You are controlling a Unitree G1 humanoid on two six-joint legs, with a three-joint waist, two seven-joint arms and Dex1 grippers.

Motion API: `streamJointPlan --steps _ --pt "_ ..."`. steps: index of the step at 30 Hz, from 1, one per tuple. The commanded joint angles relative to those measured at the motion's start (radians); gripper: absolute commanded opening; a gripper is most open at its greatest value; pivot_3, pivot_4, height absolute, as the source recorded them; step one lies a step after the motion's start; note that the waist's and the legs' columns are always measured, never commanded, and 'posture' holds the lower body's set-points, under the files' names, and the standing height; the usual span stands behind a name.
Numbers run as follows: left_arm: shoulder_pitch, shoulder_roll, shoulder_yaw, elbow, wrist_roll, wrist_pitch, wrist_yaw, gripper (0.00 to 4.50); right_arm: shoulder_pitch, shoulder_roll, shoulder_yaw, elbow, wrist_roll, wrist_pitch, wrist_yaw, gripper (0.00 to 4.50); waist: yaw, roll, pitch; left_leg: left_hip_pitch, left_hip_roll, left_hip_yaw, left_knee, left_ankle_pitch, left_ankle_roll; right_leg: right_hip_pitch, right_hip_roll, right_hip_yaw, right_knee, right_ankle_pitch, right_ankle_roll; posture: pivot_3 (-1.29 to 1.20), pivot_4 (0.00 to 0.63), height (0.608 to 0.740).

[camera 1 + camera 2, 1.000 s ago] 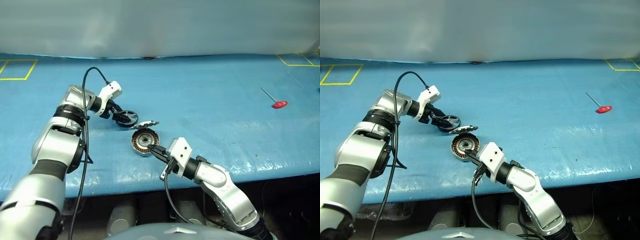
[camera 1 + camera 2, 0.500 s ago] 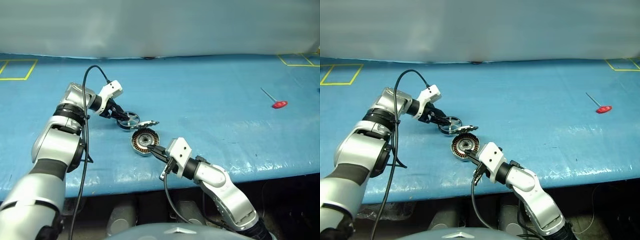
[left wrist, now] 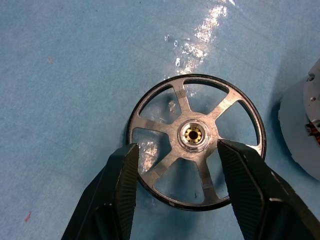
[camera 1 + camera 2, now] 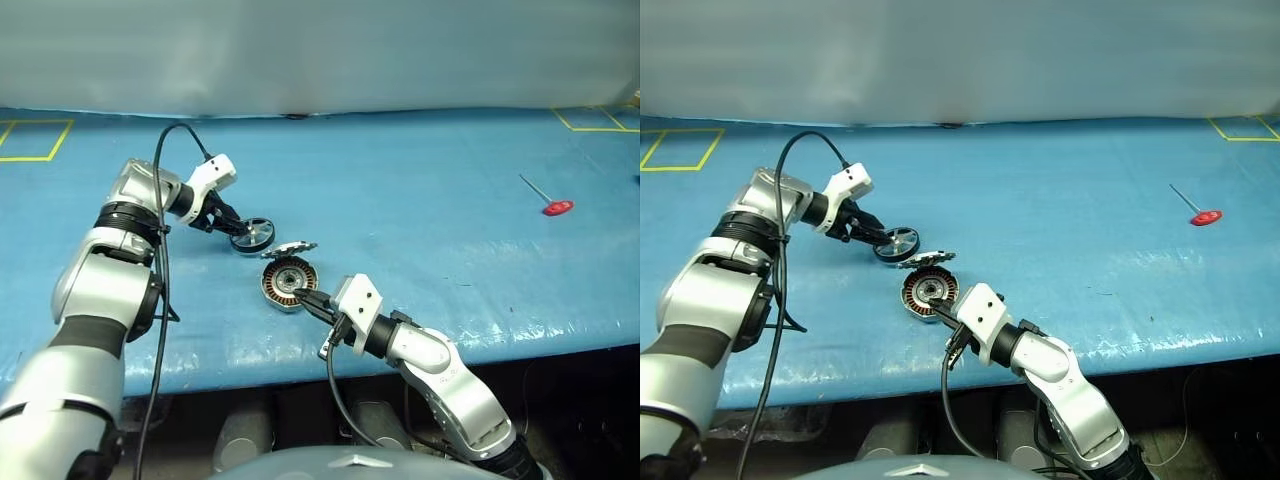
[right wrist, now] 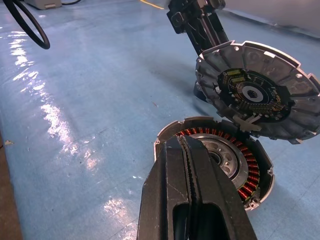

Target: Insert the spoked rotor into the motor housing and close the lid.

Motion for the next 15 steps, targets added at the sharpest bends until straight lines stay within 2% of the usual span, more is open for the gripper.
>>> streamJointPlan --steps 1,9,12,15 --pt "0.004 0.028 0.035 -0.035 -0.017 -0.006 -0.009 2.70 -0.016 -0.001 -0.003 -0.002 0.002 -0.004 0.007 0.00 0.001 0.000 0.000 0.000 0.000 0.000 0.000 0.000 0.000 0.000 0.000 0.000 0.000 0.000 0.000 0.00 0.150 0.740" --pt "-0.004 0.024 0.066 -0.050 -0.039 0.017 -0.021 2.70 -0.027 -0.001 -0.003 0.005 0.005 0.000 0.010 0.00 0.002 0.000 0.000 0.000 -0.001 0.000 0.001 0.000 0.000 0.000 -0.001 0.000 0.000 0.000 0.001 0.00 0.150 0.740" --pt "-0.010 0.011 0.070 -0.049 -0.045 0.013 -0.019 3.34 -0.025 -0.002 -0.001 0.006 0.002 -0.001 0.008 0.00 0.002 0.000 0.000 0.000 -0.001 0.000 0.001 0.000 0.001 0.000 -0.001 0.000 0.000 0.001 0.001 0.00 0.150 0.740" --pt "-0.009 -0.005 0.074 -0.039 -0.033 -0.041 0.056 4.31 -0.019 -0.001 0.000 0.002 0.001 0.002 0.002 0.00 0.002 0.000 0.000 0.000 -0.002 0.000 0.001 0.000 0.001 0.000 -0.001 0.000 0.000 0.001 0.001 0.00 0.150 0.740"
